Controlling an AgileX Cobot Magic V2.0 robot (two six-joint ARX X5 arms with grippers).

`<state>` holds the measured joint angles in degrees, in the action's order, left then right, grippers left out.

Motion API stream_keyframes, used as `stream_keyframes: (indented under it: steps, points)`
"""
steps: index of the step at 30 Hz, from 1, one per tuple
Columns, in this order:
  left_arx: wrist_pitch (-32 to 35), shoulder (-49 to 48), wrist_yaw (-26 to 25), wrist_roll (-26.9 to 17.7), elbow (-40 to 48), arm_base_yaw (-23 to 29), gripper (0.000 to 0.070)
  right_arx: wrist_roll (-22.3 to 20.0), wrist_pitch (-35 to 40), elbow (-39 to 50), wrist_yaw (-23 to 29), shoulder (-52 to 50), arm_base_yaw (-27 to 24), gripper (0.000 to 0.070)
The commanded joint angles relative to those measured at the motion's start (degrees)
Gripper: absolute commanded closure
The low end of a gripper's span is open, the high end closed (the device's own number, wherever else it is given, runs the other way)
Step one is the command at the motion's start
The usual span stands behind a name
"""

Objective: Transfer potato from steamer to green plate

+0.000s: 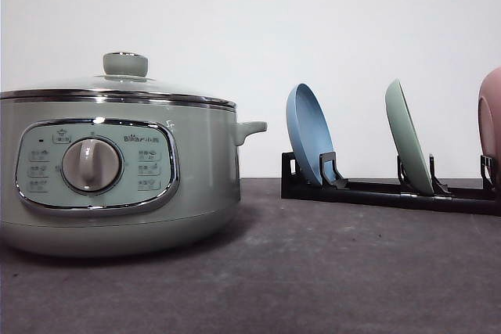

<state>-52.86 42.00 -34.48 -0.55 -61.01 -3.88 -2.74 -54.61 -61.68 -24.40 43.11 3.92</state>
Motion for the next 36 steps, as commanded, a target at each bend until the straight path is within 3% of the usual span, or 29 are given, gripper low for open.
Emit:
stream_keyframes:
  steps: [1,11,20,26,36]
  points:
    - [0.5,0.3,-0.3,-0.1,-1.4,-0.1,0.0137,0.5,0.3,-1.1,-0.1,0.2,0.1,0.0146]
    - [0.5,0.3,-0.3,-0.1,-1.4,-0.1,0.014,1.3,0.6,-1.1,0.2,0.3,0.1,0.0146]
    - [0.1,0.3,-0.3,-0.1,-1.4,-0.1,0.014,8.2,5.7,-1.4,0.4,1.7,0.1,0.0153]
    - [0.0,0.3,-0.3,-0.1,-1.4,-0.1,0.0144,11.3,8.8,-5.8,0.4,8.3,0.1,0.0153]
    - [0.1,0.3,-0.3,-0.1,-1.4,-0.1,0.0144,11.6,10.4,-19.8,0.8,27.1,0.1,0.0153]
